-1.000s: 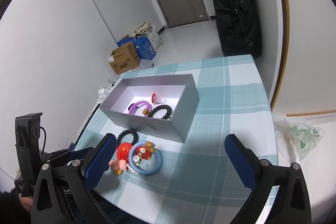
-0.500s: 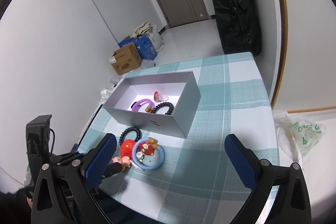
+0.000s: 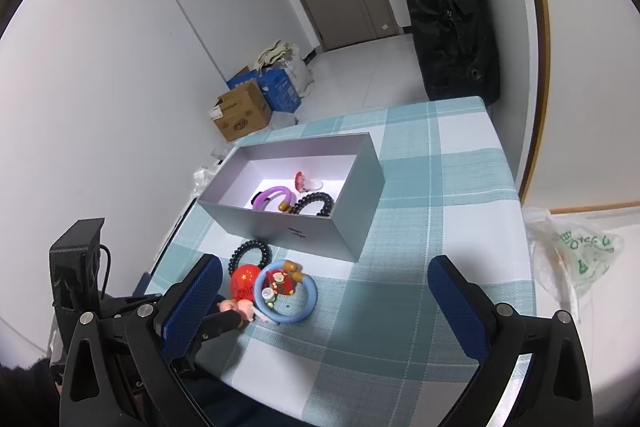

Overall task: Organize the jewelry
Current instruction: 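Lower the left tool toward the pig figure on the red badge, then close the left tool on the pig figure and lift it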

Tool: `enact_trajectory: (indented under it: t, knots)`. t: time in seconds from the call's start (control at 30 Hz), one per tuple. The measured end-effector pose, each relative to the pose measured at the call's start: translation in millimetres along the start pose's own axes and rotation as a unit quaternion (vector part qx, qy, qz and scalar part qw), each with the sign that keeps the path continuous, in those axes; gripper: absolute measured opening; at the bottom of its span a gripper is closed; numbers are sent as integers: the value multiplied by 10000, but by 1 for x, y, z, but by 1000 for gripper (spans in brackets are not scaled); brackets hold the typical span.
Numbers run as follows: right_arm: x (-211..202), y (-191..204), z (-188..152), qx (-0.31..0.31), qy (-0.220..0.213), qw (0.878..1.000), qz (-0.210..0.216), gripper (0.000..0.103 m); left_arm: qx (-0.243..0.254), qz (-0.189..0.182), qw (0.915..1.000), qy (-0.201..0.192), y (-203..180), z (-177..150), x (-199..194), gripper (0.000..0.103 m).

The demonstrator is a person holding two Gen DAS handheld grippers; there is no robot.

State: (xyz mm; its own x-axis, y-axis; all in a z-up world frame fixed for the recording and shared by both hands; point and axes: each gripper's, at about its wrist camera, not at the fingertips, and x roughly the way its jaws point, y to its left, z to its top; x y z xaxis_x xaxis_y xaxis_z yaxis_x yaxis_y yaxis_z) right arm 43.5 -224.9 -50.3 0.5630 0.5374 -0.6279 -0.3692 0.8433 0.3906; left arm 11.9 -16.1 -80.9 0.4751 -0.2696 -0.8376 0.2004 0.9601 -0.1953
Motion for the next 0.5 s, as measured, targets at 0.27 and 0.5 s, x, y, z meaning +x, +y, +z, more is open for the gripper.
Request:
enact_trajectory:
  t: [0.27,0.5]
  knots:
    - [2,0,-1,-6,41,10000,-7,103,-12,-91,9999,-51,-2,3,-5,19]
    - [5,-1,-2,6,100,9999,-22,103,-86,-174,9996,-220,-1,4,-15,19]
